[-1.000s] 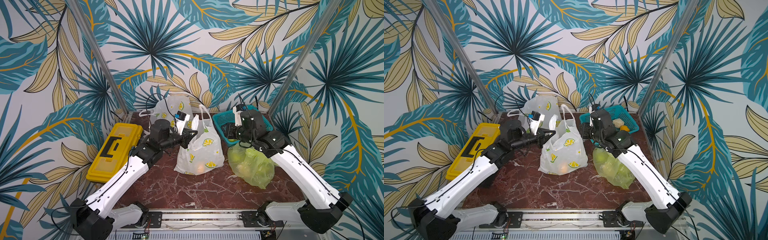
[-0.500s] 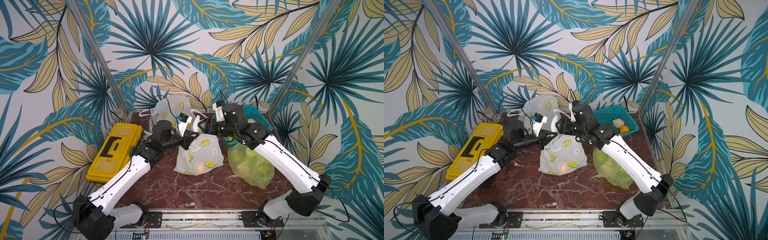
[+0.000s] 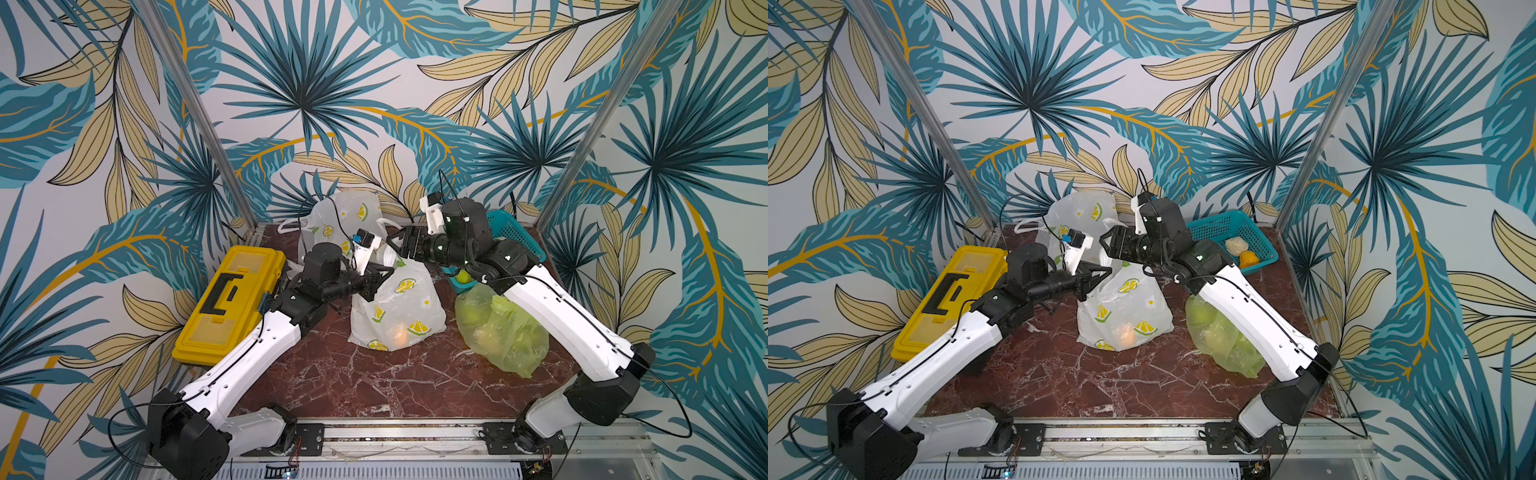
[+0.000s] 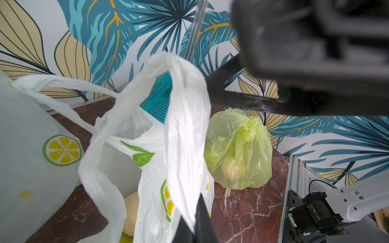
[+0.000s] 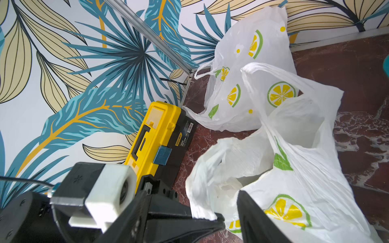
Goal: Place the pears into plastic bags & tie knots
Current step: Place the plastic bag at the center of the board.
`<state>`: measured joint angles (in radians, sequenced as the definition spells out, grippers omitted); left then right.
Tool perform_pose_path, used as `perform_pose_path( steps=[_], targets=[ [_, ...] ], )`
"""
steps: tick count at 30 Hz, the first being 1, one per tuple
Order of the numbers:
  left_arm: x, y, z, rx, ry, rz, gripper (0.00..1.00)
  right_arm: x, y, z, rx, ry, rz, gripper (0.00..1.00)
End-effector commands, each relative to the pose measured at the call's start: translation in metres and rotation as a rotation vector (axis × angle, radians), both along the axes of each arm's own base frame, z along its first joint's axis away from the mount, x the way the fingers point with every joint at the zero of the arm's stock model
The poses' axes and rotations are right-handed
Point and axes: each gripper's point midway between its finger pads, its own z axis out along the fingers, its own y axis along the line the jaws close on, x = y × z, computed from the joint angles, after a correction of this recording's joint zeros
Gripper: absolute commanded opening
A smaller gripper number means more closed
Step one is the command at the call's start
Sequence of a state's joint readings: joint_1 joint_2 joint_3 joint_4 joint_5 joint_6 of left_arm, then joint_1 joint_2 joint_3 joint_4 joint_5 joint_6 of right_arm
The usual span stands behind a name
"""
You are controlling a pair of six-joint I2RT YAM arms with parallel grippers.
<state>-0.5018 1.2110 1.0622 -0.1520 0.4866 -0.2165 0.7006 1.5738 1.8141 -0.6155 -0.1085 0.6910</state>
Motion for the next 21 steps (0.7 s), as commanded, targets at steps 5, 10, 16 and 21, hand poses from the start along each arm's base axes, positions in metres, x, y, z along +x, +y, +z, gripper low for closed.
perform_pose_path(
  steps=[5, 10, 16, 21],
  targets=[
    [-0.007, -0.002, 0.001, -0.004, -0.023, -0.043, 0.00, 0.021, 0.029, -0.018, -0.003, 0.034, 0.039, 0.48],
    [-0.005, 0.023, 0.000, 0.010, -0.056, 0.027, 0.28, 0.010, 0.027, 0.030, 0.055, -0.086, 0.092, 0.15],
    [-0.033, 0.044, 0.022, 0.051, -0.228, 0.035, 0.80, -0.017, 0.031, 0.038, 0.097, -0.053, 0.193, 0.12],
    [-0.043, 0.048, 0.030, 0.092, -0.326, 0.007, 1.00, -0.034, 0.032, 0.044, 0.122, -0.048, 0.252, 0.12]
  ],
)
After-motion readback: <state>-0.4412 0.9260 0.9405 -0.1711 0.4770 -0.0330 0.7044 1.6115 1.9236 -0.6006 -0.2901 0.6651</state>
